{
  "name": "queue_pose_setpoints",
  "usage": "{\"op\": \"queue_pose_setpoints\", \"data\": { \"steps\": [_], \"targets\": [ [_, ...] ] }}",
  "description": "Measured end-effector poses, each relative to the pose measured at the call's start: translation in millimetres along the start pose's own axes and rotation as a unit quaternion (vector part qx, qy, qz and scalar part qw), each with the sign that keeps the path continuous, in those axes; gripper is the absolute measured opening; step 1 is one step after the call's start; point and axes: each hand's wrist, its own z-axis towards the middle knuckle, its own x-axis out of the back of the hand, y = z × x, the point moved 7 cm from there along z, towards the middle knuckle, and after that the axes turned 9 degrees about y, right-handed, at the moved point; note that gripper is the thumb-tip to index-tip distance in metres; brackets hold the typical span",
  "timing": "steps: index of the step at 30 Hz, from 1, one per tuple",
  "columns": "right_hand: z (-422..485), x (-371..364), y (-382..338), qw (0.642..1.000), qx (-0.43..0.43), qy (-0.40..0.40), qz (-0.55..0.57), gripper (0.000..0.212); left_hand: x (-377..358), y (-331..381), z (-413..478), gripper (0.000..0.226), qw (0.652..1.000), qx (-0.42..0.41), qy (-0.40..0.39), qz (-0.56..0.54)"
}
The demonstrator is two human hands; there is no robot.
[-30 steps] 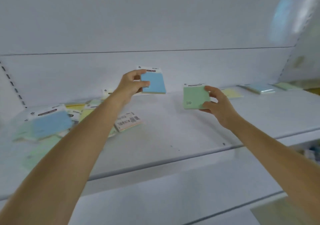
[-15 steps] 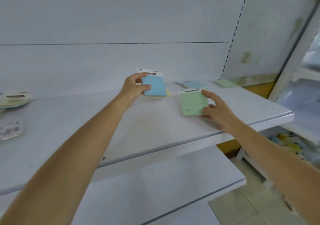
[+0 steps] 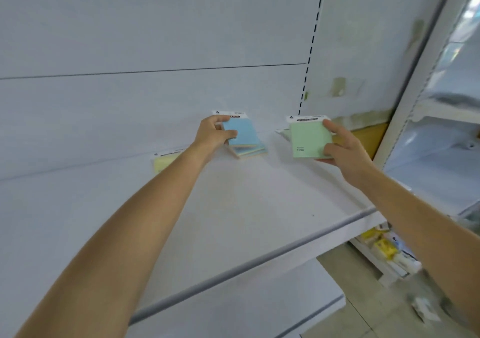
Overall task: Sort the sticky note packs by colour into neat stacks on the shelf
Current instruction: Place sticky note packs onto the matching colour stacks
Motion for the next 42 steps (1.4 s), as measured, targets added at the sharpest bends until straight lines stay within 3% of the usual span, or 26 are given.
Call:
{"op": "queue_pose_setpoints", "data": {
  "steps": [8, 14, 22, 25, 28, 32, 35, 38, 40, 42],
  "targets": [
    [99, 22, 6, 0.999, -0.009, -0.001, 0.033, 0.056, -22, -18, 17, 0.047, 0.984, 0.002, 0.104, 0.146],
    [140, 4, 10, 0.999, 0.011, -0.036, 0.031, 0.054, -37, -19, 11, 0.046, 0.956, 0.023, 0.132, 0.262],
    [149, -13, 23, 0.994, 0.058, -0.052, -0.079, 0.049, -42, -29, -6, 0.039, 0.946, 0.043, 0.218, 0.235],
    [148, -18, 25, 0.971, 0.118, -0.07, -0.198, 0.044, -41, -32, -7, 0.04, 0.949, 0.037, 0.218, 0.223],
    [151, -23, 39, 0.945, 0.146, -0.087, -0.28, 0.022, -39, -32, -7, 0.038, 0.951, 0.026, 0.221, 0.216],
    [152, -22, 47, 0.921, 0.16, -0.073, -0.347, 0.031, -37, -24, -11, 0.035, 0.94, -0.016, 0.234, 0.247],
    [149, -24, 48, 0.903, 0.164, -0.086, -0.388, 0.017, -38, -15, -19, 0.034, 0.918, -0.098, 0.222, 0.312],
    [139, -23, 40, 0.891, 0.185, -0.086, -0.406, 0.037, -42, -5, -30, 0.036, 0.893, -0.143, 0.205, 0.375],
    [125, -26, 23, 0.879, 0.248, -0.069, -0.401, 0.044, -48, 6, -38, 0.038, 0.87, -0.167, 0.179, 0.429],
    [104, -41, 5, 0.841, 0.349, -0.08, -0.406, 0.043, -51, 13, -46, 0.04, 0.838, -0.189, 0.143, 0.492]
  ]
}}
